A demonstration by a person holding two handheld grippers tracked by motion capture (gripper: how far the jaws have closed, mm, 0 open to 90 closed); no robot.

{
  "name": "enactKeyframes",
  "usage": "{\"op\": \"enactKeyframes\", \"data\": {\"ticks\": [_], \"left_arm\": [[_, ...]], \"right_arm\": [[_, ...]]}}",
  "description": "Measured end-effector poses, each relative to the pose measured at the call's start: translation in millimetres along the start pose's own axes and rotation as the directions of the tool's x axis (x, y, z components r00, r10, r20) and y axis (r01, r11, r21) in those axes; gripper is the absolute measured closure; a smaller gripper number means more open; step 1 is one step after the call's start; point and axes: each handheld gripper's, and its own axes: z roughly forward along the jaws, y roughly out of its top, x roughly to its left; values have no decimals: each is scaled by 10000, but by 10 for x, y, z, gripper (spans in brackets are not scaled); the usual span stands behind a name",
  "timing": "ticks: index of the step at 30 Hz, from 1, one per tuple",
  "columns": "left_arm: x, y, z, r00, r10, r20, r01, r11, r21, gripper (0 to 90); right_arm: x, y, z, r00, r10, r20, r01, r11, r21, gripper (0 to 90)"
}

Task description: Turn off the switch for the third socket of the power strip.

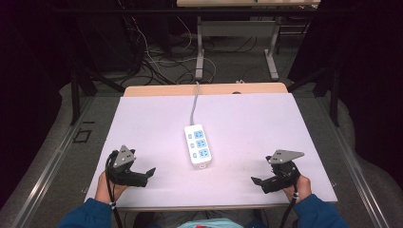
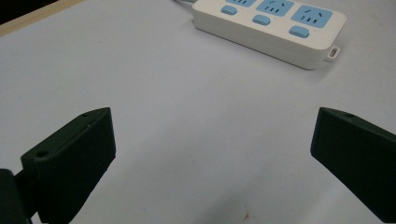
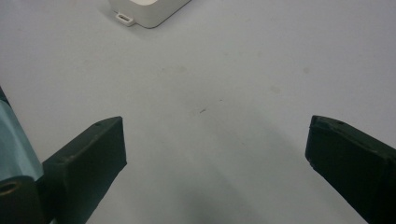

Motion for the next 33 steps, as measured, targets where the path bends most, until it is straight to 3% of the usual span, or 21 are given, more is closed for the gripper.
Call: {"op": "enactKeyframes", "data": {"ticks": [19, 33], "left_arm": [[49, -191, -100, 9997, 69, -227, -66, 9999, 134, 3], [129, -315, -162, 9989, -207, -423, 215, 9996, 193, 3]], "right_arm": [[-1, -3, 11, 10000, -10, 14, 10, 10000, -13, 46], [-3, -3, 11, 10000, -33, 7, 33, 10000, 71, 46]]}}
